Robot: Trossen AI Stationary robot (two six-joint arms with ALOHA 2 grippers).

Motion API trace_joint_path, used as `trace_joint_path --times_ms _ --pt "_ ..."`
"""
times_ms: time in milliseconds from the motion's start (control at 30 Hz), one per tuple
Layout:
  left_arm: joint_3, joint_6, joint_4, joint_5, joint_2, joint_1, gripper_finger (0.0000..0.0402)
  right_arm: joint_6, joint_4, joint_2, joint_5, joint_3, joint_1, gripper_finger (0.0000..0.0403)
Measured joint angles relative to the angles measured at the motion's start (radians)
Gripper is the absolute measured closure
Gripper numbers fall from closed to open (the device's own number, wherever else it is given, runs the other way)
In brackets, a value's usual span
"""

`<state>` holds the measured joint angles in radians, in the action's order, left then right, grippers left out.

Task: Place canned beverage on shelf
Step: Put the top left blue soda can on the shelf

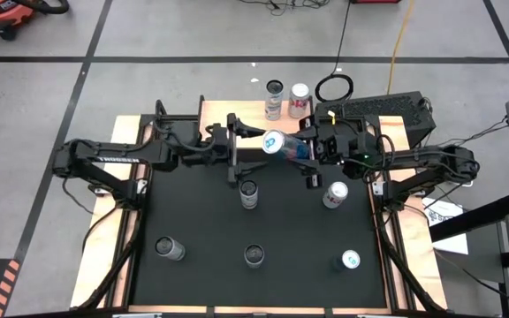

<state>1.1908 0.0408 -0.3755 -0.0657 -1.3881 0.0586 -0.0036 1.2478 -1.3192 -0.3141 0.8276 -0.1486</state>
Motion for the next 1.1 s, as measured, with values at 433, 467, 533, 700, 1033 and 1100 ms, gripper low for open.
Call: trace_joint_path --times_ms 433,467,533,700,1033,1100 --pt "0.0 0.03 -0.169 -0.078 -0.049 0.0 0.001 0.029 0.021 -0.038 0.002 0.0 0.0 0.0196" --pt "0.0 0.042 -0.179 -0.082 -0.049 0.0 0.001 0.033 0.024 -0.042 0.002 0.0 0.0 0.0196" --pt "0.0 0.063 -0.192 -0.096 -0.049 0.0 0.001 0.034 0.041 -0.057 0.0 0.0 0.0 0.0196" --pt "0.0 0.071 -0.195 -0.113 -0.049 0.0 0.001 0.051 0.112 -0.095 -0.004 0.0 0.0 0.0196" --pt "0.0 0.081 -0.194 -0.114 -0.049 0.0 0.0011 0.078 0.178 -0.155 -0.007 0.0 0.0 0.0196" --pt "0.0 0.097 -0.194 -0.114 -0.049 0.0 0.0011 0.08 0.175 -0.157 -0.026 0.0 0.0 0.0196"
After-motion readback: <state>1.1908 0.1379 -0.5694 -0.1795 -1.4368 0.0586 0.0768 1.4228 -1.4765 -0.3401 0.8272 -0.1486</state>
